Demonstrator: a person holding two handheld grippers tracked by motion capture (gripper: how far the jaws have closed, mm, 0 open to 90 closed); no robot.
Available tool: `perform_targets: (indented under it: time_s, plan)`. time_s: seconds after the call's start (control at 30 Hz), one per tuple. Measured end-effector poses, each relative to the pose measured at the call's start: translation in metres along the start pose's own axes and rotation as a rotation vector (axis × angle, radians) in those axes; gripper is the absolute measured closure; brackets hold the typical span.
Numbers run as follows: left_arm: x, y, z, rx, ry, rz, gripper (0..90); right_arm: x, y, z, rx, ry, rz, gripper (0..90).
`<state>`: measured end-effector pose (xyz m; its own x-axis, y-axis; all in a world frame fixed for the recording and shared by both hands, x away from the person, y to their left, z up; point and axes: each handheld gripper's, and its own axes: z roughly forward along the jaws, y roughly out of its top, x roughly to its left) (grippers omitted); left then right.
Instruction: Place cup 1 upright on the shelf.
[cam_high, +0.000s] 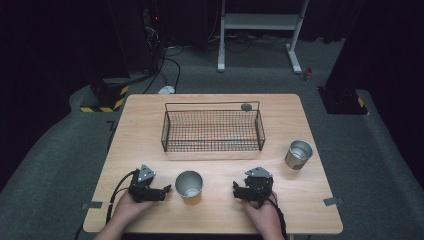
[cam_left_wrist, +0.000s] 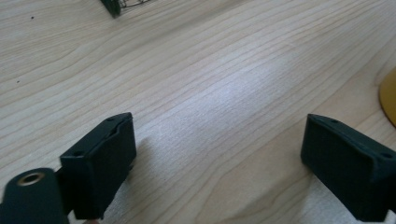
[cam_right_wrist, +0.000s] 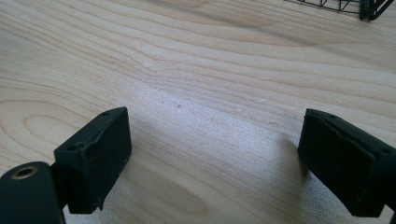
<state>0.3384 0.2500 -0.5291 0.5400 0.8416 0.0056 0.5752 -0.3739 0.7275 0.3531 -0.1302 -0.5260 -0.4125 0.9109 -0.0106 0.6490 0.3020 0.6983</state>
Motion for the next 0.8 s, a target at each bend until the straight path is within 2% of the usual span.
perform_targets:
  time_s: [0.07,0.27,0.43,0.47,0.5,0.53,0.6,0.67,0.8]
  plan:
    - [0.000,0.000,0.000,-0.002,0.001,0.008,11.4,0.000,0.000,0.000,0.001,0.000,0.000,9.5]
    - [0.003,0.000,-0.001,0.008,0.016,-0.009,11.1,0.000,0.001,0.000,0.000,0.003,-0.009,9.5]
    - [0.004,0.001,-0.004,0.014,0.019,0.010,13.7,0.000,0.000,0.000,0.000,0.003,-0.006,9.4]
    - [0.005,0.001,-0.008,-0.001,0.002,-0.012,14.4,0.000,0.000,0.000,0.000,0.004,-0.008,9.4]
    - [0.007,0.001,-0.014,-0.034,-0.009,-0.012,14.7,0.000,0.000,0.000,-0.001,0.008,-0.014,9.4]
    - [0.007,0.001,-0.014,-0.034,-0.009,-0.012,14.8,0.000,0.000,0.000,-0.001,0.008,-0.014,9.4]
    - [0.009,0.002,-0.022,-0.065,-0.004,-0.003,15.0,0.000,0.000,0.000,-0.001,0.008,-0.012,9.4]
    - [0.011,0.002,-0.026,-0.087,-0.015,-0.017,15.0,0.000,0.000,0.000,-0.001,0.008,-0.012,9.4]
    - [0.012,0.000,-0.031,-0.101,-0.016,-0.031,14.6,0.000,0.000,0.000,-0.001,0.008,-0.014,9.4]
